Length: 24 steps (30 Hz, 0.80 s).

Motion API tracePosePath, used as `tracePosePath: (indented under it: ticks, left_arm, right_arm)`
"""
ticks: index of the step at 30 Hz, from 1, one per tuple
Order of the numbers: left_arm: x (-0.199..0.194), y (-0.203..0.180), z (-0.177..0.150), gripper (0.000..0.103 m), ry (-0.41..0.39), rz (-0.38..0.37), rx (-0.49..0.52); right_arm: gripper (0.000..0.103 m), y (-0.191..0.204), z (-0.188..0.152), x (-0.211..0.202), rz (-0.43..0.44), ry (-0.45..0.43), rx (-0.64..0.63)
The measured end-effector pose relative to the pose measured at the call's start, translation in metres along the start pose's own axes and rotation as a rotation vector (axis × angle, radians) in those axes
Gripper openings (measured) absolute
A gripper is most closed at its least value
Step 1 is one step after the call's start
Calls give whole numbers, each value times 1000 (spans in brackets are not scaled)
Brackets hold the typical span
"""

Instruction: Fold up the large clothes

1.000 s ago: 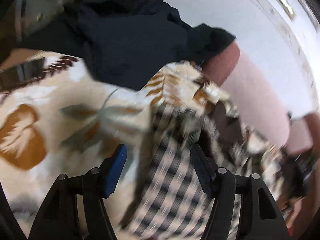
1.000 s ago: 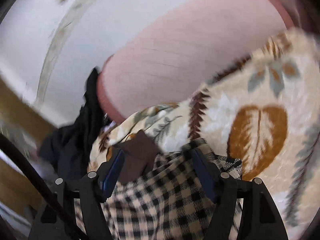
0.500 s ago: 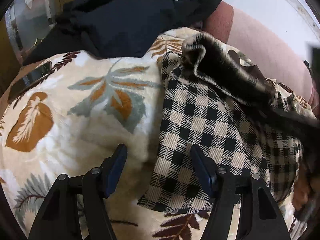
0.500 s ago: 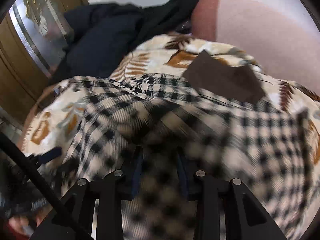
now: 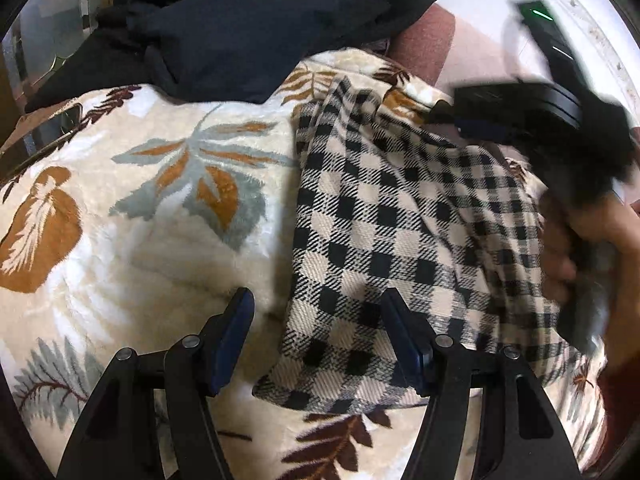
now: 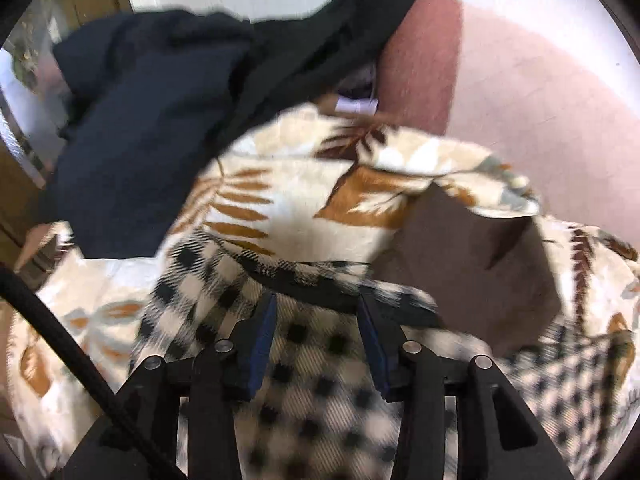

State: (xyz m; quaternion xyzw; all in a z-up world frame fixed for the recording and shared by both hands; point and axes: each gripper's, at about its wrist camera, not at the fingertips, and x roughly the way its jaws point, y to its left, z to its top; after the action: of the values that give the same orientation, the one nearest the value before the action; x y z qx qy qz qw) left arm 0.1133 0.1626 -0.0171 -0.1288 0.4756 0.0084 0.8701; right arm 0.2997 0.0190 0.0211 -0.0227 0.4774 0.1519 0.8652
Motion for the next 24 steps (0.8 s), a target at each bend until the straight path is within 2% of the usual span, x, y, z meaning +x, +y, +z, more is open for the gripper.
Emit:
tracePosePath:
  ticks: [4, 6, 9, 11, 13, 14, 16, 18, 20, 21, 22, 24]
  left_arm:
    - [-9, -9, -2, 65, -29, 23, 33]
    - [-6, -17, -3, 65, -34, 69, 81]
    - [6, -27, -6, 65, -3, 152, 145]
    - [18, -26, -4, 65, 31, 178, 147]
    - [22, -23, -3, 66, 43, 176, 135]
    - [21, -23, -2, 66, 45, 173, 132]
    - [20, -22, -3, 66, 46, 175, 134]
    - [19, -21, -2, 66, 50, 171, 135]
    - [16, -20, -2, 66, 54, 155, 125]
    - [14, -18, 0, 66, 54, 143, 120]
    - [10, -16, 2, 66, 49, 125, 115]
    - [0, -8, 6, 66, 26, 109, 107]
  right_arm:
    - [45, -28, -39, -46, -23, -9, -19]
    - [45, -47, -60, -52, -38, 24, -14]
    - [45, -90, -91, -50, -105, 88, 28]
    - [47, -126, -108, -48, -174, 120, 69]
    - [47, -165, -123, -50, -339, 149, 113]
    - [47, -182, -128, -54, -384, 151, 136]
    - [47, -214, -134, -67, -414, 144, 228]
    - [47, -229, -135, -81, -462, 123, 270]
    - [48, -237, -132, -96, -383, 68, 318]
    - [52, -241, -132, -102, -330, 48, 348]
    - [61, -243, -135, -109, -256, 31, 381]
    - [68, -239, -139, -112, -177, 14, 402]
